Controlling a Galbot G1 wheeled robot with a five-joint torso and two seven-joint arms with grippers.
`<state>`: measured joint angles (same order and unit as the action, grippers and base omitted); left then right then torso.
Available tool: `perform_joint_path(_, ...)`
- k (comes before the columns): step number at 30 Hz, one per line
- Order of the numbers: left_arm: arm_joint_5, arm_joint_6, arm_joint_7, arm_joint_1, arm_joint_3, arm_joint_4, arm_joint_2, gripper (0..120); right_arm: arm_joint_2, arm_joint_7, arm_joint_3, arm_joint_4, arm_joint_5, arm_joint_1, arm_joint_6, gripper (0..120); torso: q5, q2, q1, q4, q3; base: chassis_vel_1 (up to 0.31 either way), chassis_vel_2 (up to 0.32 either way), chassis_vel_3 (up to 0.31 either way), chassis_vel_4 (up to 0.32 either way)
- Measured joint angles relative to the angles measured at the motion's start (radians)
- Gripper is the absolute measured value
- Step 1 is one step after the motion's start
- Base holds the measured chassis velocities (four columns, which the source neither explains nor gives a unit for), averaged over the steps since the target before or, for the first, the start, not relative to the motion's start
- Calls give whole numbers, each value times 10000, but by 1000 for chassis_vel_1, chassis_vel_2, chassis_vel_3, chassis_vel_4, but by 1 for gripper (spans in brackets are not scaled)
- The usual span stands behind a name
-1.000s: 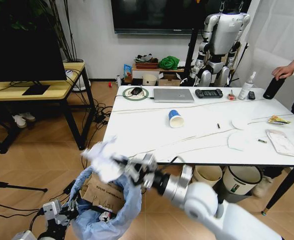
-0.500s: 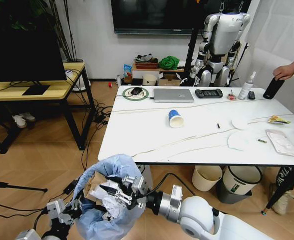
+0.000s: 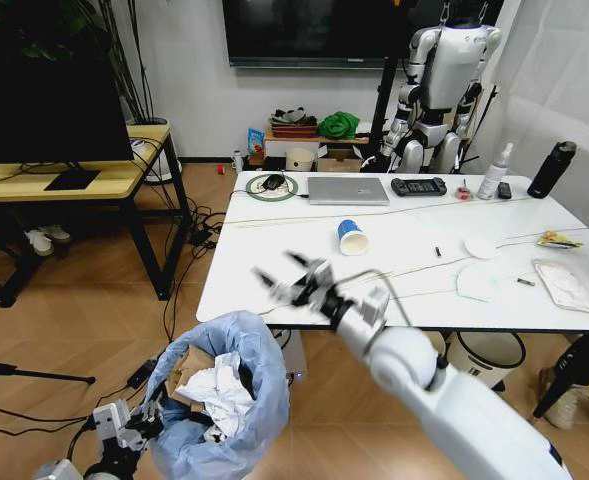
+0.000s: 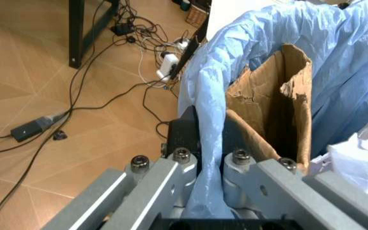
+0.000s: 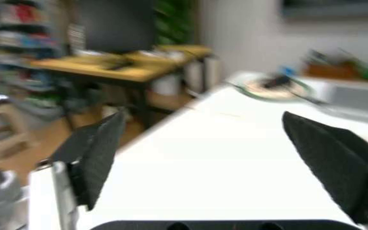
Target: Pick up the trash bin and place the trash from the table into it.
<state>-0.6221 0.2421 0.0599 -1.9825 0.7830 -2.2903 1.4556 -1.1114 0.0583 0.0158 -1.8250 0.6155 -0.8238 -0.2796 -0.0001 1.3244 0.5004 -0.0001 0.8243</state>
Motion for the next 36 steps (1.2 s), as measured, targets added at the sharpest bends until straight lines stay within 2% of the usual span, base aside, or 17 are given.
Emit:
perform_joint_path(4,-11,-14,8,-40,81,-63,-15,0,-535,573,-585,1846,35,615,-497,100,3,-1,0,0,0,0,0,0,0)
perform_joint_path(6,-14,-15,10,-47,88,-74,-15,0,-597,607,-628,2151,42,735,-502,100,0,0,0,0,0,0,0,0,0)
perform_joint_path(12,-20,-19,13,-55,99,-124,6,0,-1155,471,-721,4368,77,1771,-256,100,0,-1,0,2,0,0,0,0,0)
perform_joint_path(14,-21,-20,13,-58,101,-128,10,0,-1217,422,-723,4579,79,1873,-224,100,1,-1,0,1,0,0,0,0,0)
perform_joint_path(17,-25,-25,14,-66,110,-137,16,0,-1433,293,-728,5234,79,2178,-61,90,0,-1,0,1,0,0,0,0,0)
perform_joint_path(18,-25,-25,14,-66,110,-137,16,0,-1433,293,-728,5234,79,2178,-61,90,0,-1,0,1,0,0,0,0,0)
perform_joint_path(23,-27,-30,15,-53,115,-137,32,0,-1691,291,-687,5870,26,2456,84,68,0,-1,0,1,-1,0,0,0,0)
perform_joint_path(26,-28,-33,15,-56,115,-137,35,0,-1743,300,-686,5965,0,2511,87,60,0,-1,0,1,-1,0,0,0,0)
perform_joint_path(29,-31,-41,14,-67,130,-145,29,0,-1815,364,-674,6148,-77,2604,87,45,0,0,0,0,-2,0,0,0,0)
perform_joint_path(30,-33,-41,15,-68,130,-146,30,0,-1833,409,-671,6186,-87,2620,87,45,0,-1,0,0,-2,0,0,0,0)
perform_joint_path(32,-39,-42,16,-69,130,-156,28,0,-1905,565,-667,6323,-128,2677,85,34,0,-1,-2,1,-1,0,0,0,0)
perform_joint_path(34,-40,-43,16,-69,129,-156,26,0,-1917,588,-668,6349,-149,2689,85,32,0,0,-2,1,-1,0,0,0,0)
perform_joint_path(36,-42,-43,17,-69,128,-156,21,0,-1924,622,-668,6378,-183,2701,85,22,0,-1,-2,1,-1,0,0,0,0)
